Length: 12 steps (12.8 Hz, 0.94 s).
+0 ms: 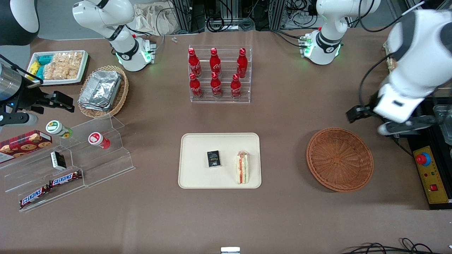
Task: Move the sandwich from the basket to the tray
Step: 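Open the left gripper to release the sandwich and raise away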
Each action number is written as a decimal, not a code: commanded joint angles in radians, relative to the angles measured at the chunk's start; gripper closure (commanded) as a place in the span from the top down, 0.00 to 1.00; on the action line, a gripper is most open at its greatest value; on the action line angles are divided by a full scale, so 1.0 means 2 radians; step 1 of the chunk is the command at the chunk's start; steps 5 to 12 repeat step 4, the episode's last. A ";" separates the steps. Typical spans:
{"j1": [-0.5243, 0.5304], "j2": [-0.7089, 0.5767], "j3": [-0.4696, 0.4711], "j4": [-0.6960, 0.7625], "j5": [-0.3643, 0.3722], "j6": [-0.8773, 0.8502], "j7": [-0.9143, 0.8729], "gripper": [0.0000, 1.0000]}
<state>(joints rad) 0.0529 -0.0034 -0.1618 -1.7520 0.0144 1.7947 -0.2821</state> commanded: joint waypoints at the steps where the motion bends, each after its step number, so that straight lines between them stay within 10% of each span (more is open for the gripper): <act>1: 0.043 0.018 -0.008 0.059 -0.018 -0.032 0.037 1.00; 12: 0.053 0.071 -0.008 0.143 -0.017 -0.046 0.032 1.00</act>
